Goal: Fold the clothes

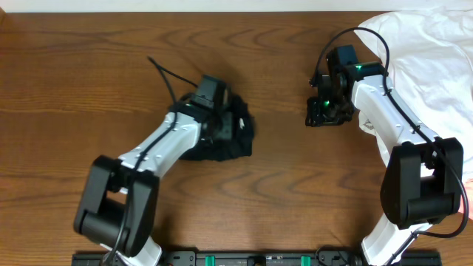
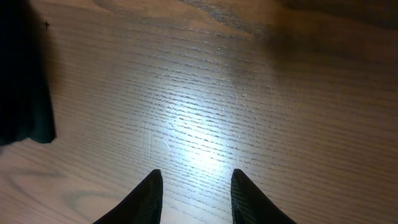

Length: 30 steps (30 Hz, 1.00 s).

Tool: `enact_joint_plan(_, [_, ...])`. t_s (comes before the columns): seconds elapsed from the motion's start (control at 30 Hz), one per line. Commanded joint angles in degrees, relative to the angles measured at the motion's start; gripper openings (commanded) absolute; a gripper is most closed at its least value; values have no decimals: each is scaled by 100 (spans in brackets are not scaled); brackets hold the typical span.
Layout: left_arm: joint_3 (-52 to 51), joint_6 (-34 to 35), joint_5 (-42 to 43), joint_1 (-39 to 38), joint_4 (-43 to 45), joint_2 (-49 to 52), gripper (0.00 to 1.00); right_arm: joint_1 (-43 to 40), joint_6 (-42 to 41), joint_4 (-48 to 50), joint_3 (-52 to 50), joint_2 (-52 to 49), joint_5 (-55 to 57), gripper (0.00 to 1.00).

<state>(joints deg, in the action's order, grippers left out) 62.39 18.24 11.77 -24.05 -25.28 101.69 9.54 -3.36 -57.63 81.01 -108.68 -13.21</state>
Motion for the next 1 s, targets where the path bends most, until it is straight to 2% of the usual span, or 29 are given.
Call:
enact_joint_plan(0.0, [52,133,603,-299,-9,79,50,-15,90,-4,116,157,13,34])
enact_joint_plan(0.37, [52,81,503,0,-37,-518,51,-9,114,0,116,157,-74,35])
enact_joint_plan(0.43, [52,70,313,81,-120,-739,51,-9,531,17,116,157,-597,35])
enact_joint_plan(0.5, [52,63,-142,157,-229,-1027,50,24,1412,-20,116,157,-1685,34])
enact_joint_plan(0.67, [52,-55,-815,334,-291,-1513,51,146,2004,2,116,157,-3119,33])
enact_joint_plan(0.77, [52,-24,-841,466,-293,-1567,51,374,2371,20,116,157,-4092,34])
enact_joint_plan(0.97, [50,-11,-837,529,-457,-1399,51,1121,2354,39,72,153,-3995,38])
